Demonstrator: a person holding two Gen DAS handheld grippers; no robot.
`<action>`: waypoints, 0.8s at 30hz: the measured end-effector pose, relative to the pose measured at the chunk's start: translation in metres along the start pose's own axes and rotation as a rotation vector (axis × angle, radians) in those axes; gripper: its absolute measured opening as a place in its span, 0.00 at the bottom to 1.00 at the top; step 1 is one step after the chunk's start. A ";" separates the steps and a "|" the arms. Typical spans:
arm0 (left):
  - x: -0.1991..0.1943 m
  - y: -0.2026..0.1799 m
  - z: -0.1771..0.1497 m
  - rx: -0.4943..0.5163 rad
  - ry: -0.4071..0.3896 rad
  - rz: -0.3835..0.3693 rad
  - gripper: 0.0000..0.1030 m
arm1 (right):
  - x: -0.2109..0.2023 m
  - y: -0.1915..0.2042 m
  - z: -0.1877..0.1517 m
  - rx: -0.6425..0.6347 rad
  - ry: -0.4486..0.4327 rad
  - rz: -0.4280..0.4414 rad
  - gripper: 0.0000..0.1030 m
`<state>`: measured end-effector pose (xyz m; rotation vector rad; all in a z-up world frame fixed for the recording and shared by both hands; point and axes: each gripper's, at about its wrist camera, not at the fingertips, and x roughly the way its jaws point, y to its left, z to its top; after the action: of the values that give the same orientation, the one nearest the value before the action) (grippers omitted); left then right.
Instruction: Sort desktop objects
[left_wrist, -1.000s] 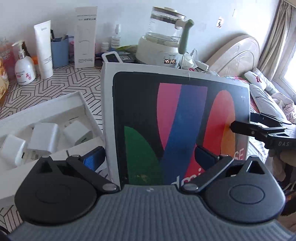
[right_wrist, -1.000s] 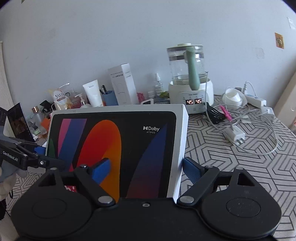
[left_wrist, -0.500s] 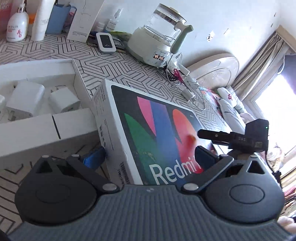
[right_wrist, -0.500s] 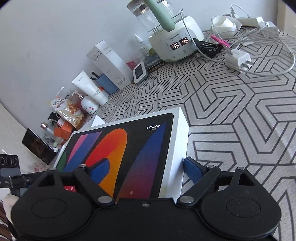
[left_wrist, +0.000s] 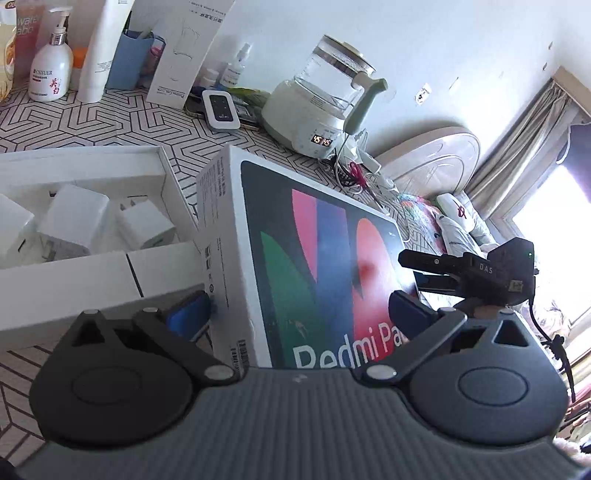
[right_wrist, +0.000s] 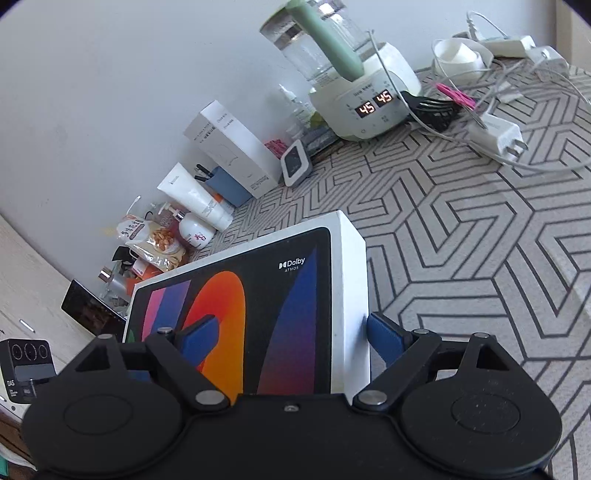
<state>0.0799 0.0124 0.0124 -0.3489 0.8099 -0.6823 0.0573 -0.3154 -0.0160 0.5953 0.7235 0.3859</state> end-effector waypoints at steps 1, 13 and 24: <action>-0.004 0.003 0.003 -0.011 -0.012 0.009 1.00 | 0.000 0.001 0.002 0.004 -0.001 0.004 0.89; -0.050 0.065 0.027 -0.127 -0.142 0.206 1.00 | 0.079 0.071 0.033 -0.130 0.066 0.020 0.89; -0.065 0.156 0.035 -0.325 -0.161 0.309 1.00 | 0.149 0.083 0.045 -0.091 0.186 0.067 0.84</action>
<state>0.1401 0.1726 -0.0120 -0.5518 0.7992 -0.2292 0.1822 -0.1905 -0.0120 0.5027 0.8610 0.5382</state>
